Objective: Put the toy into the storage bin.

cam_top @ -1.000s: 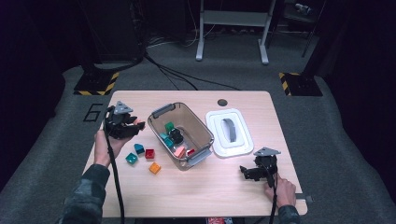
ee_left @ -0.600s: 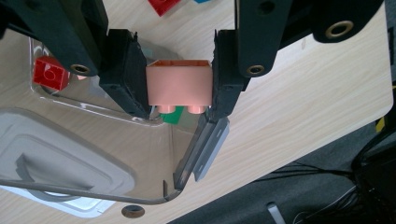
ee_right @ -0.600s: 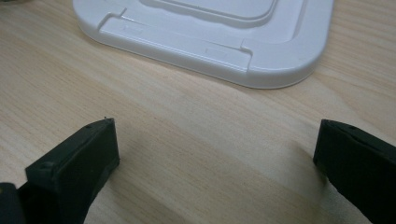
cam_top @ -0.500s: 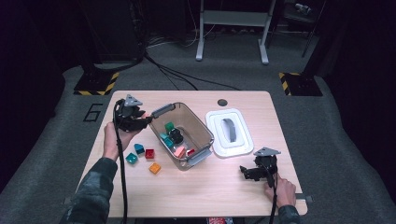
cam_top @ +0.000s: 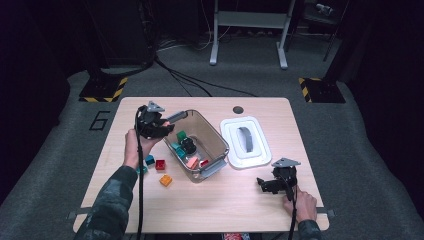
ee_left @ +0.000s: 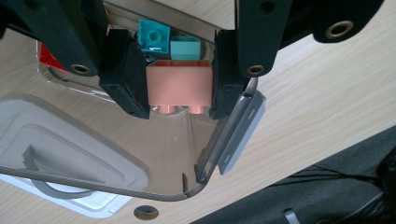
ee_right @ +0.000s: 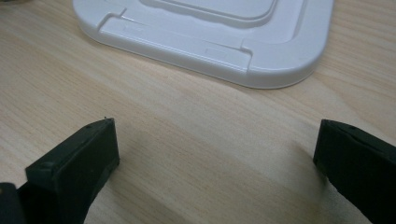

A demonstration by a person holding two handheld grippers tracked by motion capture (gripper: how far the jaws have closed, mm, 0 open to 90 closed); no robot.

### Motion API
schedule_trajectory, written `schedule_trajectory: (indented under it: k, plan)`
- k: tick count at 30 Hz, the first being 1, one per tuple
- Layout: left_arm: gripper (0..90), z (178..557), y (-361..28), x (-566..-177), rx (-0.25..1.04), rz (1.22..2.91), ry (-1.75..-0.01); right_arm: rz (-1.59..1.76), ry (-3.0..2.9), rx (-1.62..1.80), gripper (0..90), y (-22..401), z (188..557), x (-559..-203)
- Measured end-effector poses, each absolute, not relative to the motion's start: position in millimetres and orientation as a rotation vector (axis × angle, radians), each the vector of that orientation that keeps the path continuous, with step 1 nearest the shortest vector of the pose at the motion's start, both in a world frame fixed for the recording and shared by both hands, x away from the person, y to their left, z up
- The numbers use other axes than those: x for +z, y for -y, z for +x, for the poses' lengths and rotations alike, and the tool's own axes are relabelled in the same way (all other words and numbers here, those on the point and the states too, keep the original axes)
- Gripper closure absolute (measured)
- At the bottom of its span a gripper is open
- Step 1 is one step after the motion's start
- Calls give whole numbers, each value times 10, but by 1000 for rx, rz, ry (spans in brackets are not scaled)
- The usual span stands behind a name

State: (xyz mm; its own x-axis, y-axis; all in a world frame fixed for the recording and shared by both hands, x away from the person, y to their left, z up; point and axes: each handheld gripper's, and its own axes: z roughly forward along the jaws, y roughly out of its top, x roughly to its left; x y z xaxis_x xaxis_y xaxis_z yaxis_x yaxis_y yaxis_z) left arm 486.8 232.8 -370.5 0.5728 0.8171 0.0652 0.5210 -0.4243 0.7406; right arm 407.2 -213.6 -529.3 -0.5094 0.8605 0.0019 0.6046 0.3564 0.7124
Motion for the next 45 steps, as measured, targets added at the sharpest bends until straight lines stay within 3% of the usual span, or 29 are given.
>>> schedule_trajectory:
  k: [24,30,36,45]
  plan:
    - [572,4966,-2377,-3897,574,2138,-1142,1284,-2252,944,0,2136,4073,-5293]
    - [283,4851,-2472,-3796,602,2086,-1158,1284,-2252,944,0,2137,4073,-5293]
    - [159,4668,-2637,-3744,635,2015,-1169,1284,-2252,944,0,2136,4073,-5293]
    - [99,4411,-2893,-3891,629,2005,-1191,1284,-2252,944,0,2136,4073,-5293]
